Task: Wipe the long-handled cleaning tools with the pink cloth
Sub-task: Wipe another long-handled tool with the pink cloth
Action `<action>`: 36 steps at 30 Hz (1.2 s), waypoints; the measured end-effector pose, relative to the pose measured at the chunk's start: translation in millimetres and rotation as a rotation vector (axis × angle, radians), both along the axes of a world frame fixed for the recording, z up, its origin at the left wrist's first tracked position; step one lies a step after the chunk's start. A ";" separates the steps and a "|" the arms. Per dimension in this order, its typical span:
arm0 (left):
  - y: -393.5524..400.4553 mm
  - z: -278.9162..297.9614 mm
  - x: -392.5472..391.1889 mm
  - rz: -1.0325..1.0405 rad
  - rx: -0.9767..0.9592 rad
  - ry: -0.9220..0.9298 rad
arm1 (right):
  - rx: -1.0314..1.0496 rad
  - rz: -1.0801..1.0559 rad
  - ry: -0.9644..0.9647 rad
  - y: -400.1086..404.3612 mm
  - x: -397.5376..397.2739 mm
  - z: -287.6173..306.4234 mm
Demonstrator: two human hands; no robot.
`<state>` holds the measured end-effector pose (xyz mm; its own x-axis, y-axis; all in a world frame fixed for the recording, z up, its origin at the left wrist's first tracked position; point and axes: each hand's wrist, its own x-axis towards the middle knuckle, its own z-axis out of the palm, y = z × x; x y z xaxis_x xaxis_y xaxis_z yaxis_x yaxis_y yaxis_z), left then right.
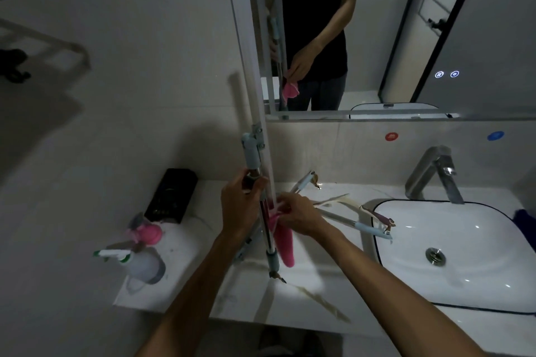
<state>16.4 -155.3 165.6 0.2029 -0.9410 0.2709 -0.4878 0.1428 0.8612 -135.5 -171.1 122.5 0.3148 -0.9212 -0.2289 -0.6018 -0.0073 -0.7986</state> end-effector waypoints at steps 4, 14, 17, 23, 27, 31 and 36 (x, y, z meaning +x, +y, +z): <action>6.3 3.2 -5.6 0.071 0.018 0.074 | 0.004 -0.006 0.018 -1.5 0.5 -6.9; 15.3 22.4 1.8 0.004 -0.130 -0.005 | -0.149 -0.094 -0.063 18.4 22.1 16.1; 21.7 32.1 9.2 -0.023 -0.162 0.009 | -0.174 -0.164 -0.163 27.0 33.5 23.0; 49.1 27.9 26.2 0.039 -0.051 0.148 | -0.167 -0.230 -0.461 60.2 58.0 29.2; 67.2 11.8 34.3 -0.034 0.015 0.100 | -0.148 -0.350 -0.568 91.2 67.4 22.7; 93.7 -1.9 33.6 -0.078 0.103 0.100 | -0.110 -0.391 -0.605 117.7 70.0 17.5; 128.7 -24.8 41.0 -0.094 0.311 0.007 | -0.078 -0.428 -0.529 130.7 63.3 19.3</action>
